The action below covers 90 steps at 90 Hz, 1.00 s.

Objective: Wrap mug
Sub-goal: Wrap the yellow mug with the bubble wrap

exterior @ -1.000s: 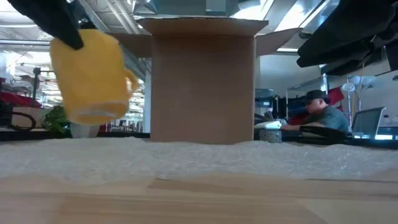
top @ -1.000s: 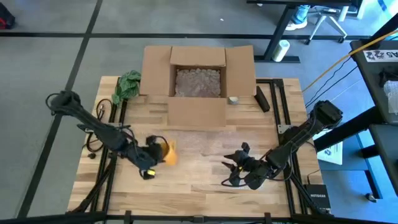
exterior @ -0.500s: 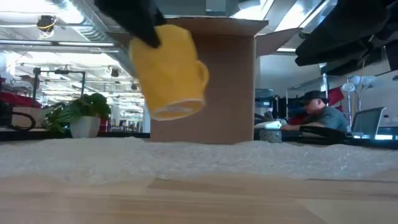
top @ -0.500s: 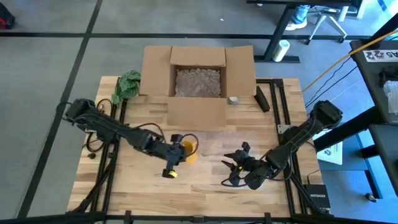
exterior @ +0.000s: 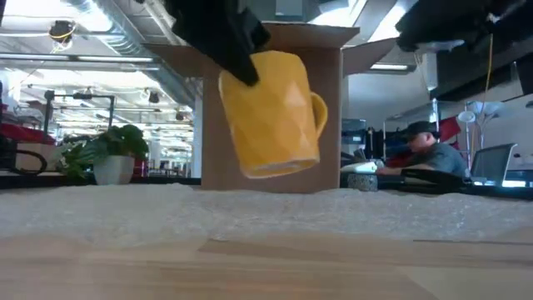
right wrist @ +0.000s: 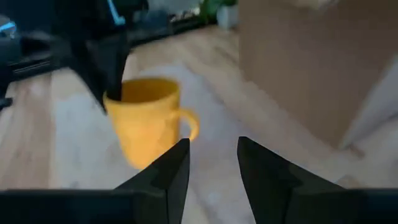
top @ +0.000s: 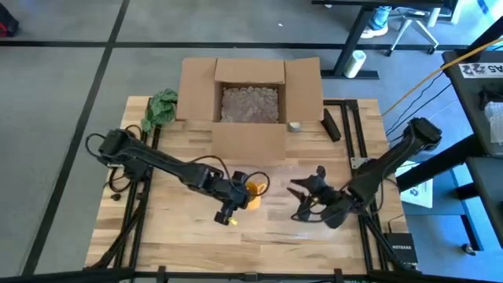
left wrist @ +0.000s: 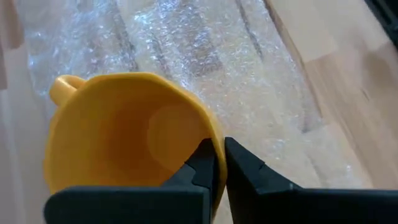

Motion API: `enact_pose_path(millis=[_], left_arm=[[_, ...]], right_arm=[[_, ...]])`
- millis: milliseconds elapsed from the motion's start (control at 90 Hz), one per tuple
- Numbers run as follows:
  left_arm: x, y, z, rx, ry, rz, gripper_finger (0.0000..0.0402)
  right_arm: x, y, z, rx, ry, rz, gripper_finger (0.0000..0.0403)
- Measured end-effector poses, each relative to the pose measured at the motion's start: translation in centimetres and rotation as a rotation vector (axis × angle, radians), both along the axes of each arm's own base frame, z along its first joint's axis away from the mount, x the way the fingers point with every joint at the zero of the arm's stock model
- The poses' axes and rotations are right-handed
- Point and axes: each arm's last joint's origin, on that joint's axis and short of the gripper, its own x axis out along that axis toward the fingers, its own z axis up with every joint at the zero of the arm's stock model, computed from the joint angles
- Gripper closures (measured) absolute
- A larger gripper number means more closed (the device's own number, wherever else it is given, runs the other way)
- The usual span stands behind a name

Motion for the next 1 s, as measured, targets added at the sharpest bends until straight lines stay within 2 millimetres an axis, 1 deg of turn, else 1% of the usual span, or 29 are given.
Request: enact_pose_path(millis=[167,333,411,511,733,1000], left_arm=[[0.4,0.4,-0.9,0.016,0.038,0.003,0.0401],[0.6,0.6,-0.9,0.030,0.023,-0.016,0.0401],[0.6,0.7,-0.9,0.025,0.027,-0.018,0.0401],[0.8,1.0,-0.8,0.010,0.009,-0.021,0.0401],[1.4,0.6,-0.9,-0.030,-0.033,-0.059,0.0401],[1.1,0.5,-1.2,-0.023,0.011,-0.055,0.0401]], right_arm=[[-0.7,-0.7,2.8,-0.074,-0.122,-0.025,0.0281],[-0.2,0.6,5.4,-0.172,-0.241,0.094,0.0281],[0.1,1.1,6.1,-0.206,-0.281,0.149,0.0281],[0.3,1.4,5.9,-0.229,-0.279,0.184,0.0281],[0.7,1.7,4.7,-0.218,-0.234,0.182,0.0281],[0.6,1.6,4.1,-0.208,-0.196,0.160,0.0281]])
